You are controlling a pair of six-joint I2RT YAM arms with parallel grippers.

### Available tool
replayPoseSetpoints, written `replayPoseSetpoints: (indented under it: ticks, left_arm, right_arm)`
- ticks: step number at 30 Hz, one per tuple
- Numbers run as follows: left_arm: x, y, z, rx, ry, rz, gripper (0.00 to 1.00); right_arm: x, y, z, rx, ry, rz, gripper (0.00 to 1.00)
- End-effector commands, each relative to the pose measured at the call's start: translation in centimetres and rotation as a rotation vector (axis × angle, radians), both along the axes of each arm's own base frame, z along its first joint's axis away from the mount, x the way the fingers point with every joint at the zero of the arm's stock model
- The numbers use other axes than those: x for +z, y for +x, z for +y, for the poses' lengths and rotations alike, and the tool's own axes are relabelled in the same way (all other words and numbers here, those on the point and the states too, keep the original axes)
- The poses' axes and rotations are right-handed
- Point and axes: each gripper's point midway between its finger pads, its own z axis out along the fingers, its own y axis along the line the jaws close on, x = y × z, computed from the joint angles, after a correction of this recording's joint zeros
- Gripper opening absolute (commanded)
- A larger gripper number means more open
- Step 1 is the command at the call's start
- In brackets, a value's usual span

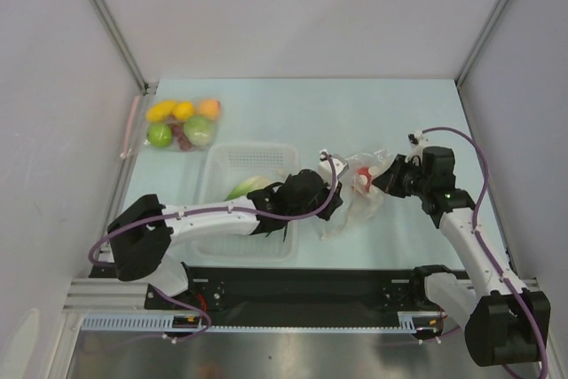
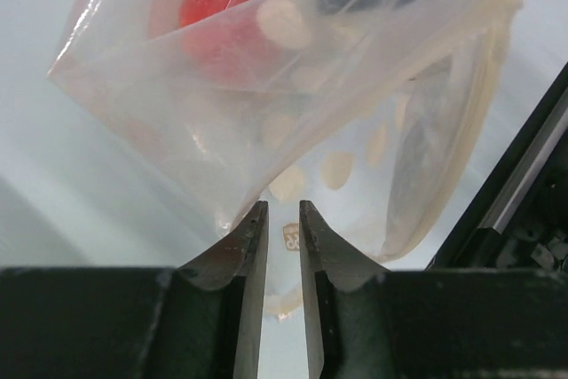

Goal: Open the zip-top bag and remove the fake food

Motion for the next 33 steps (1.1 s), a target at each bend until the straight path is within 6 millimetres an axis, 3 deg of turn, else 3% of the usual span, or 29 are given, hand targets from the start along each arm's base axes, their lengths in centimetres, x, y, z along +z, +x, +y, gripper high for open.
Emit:
replayPoseSetpoints:
  ticks: [1, 9, 12, 17, 18, 19, 21, 24, 27, 31, 33]
  left_arm:
    - [3.2, 1.1, -2.3, -0.005, -0.098, -0.059, 0.26]
    - [2.4, 0.6, -4.3, -0.059, -0.145, -0.029, 0.52]
    - [1.3, 0.7, -4.5, -0.057, -0.127, -0.014, 0.55]
    - [-0.5, 0.9, -4.3, -0.037, -0.090, -0.001, 0.60]
    - [-0.6, 1.0, -4.3, -0.034, -0.088, -0.002, 0.61]
    - [-0.9, 1.0, -4.2, -0.032, -0.078, 0.003, 0.63]
    - [-1.5, 1.0, -4.1, -0.028, -0.055, 0.012, 0.64]
    - [-1.9, 1.1, -3.9, -0.018, -0.043, 0.017, 0.64]
    - [-2.1, 1.1, -3.8, -0.016, -0.039, 0.020, 0.64]
    - [-2.4, 1.0, -3.8, -0.020, -0.039, 0.026, 0.64]
    - [-2.3, 1.0, -3.8, -0.021, -0.042, 0.028, 0.65]
  right_arm:
    - [0.4, -0.5, 0.5, 0.023, 0.026, -0.005, 0.00]
    - [-0.7, -2.1, 2.3, 0.068, 0.055, 0.045, 0.00]
    - [-0.9, -2.7, 3.2, 0.097, 0.064, 0.056, 0.00]
    - [-0.2, -2.7, 3.0, 0.088, 0.053, 0.039, 0.02]
    - [0.1, -2.6, 2.8, 0.084, 0.050, 0.031, 0.07]
    - [0.5, -2.5, 2.6, 0.082, 0.047, 0.022, 0.23]
    - [1.8, -2.2, 2.1, 0.067, 0.038, -0.004, 0.41]
    - [3.7, -1.7, 1.2, 0.046, 0.021, -0.046, 0.59]
    - [5.2, -1.3, 0.3, 0.023, 0.007, -0.084, 0.70]
    - [6.1, 0.0, -1.2, -0.025, -0.006, -0.117, 0.77]
    - [5.7, 0.9, -1.9, -0.044, -0.005, -0.108, 0.77]
